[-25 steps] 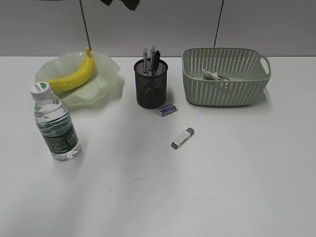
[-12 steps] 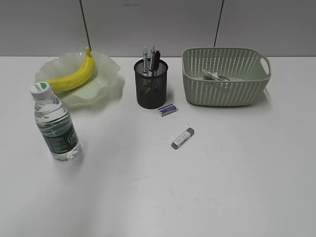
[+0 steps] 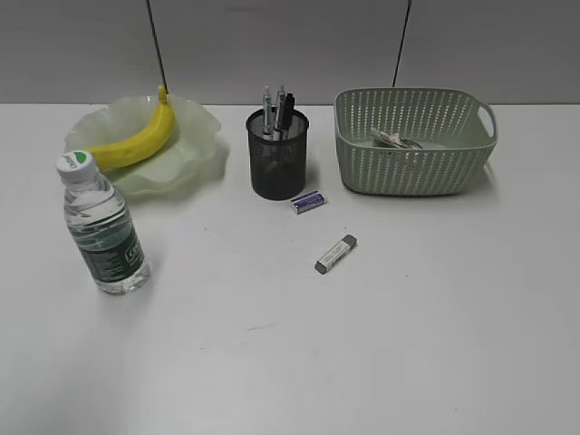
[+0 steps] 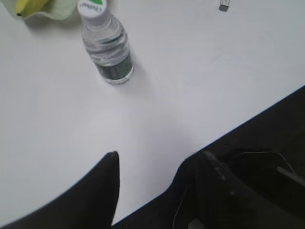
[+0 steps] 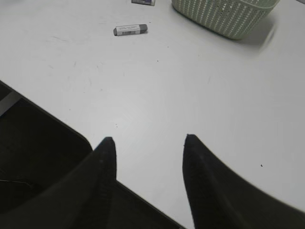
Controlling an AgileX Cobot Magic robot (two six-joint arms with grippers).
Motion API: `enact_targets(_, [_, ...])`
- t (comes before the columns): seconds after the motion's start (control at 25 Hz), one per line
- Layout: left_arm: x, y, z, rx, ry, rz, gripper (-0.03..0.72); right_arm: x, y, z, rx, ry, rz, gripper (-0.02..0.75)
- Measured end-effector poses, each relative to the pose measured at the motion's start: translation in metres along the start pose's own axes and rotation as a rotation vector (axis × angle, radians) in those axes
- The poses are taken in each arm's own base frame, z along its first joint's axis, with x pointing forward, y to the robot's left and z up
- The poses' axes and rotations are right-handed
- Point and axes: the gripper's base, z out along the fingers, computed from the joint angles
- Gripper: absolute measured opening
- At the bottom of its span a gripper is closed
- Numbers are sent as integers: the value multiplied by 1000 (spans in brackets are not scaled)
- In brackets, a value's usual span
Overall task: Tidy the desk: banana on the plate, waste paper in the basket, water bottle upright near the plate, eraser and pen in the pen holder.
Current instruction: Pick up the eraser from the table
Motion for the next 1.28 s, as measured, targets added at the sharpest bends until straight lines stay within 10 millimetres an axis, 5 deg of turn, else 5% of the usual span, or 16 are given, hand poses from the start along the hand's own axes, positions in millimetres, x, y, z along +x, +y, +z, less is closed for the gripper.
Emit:
enact_targets(0.36, [102,0,1,7,-219,-2,384,-6,0,4,-9,22,4,373])
enact_targets(0.68, [129,0,-15,12,-459,-4,383,-74,-6,47,-27,87,15,373])
enact_targets(0.96, [130,0,-16,13,-469,-6,375,-149,-10,142,-55,296,239,373])
enact_targets(1.12, [130,0,-16,13,-469,-6,375,-174,-9,211,-56,413,404,373])
enact_targets(1.28, [130,0,-16,13,-470,-6,375,-175,-7,278,-3,566,585,373])
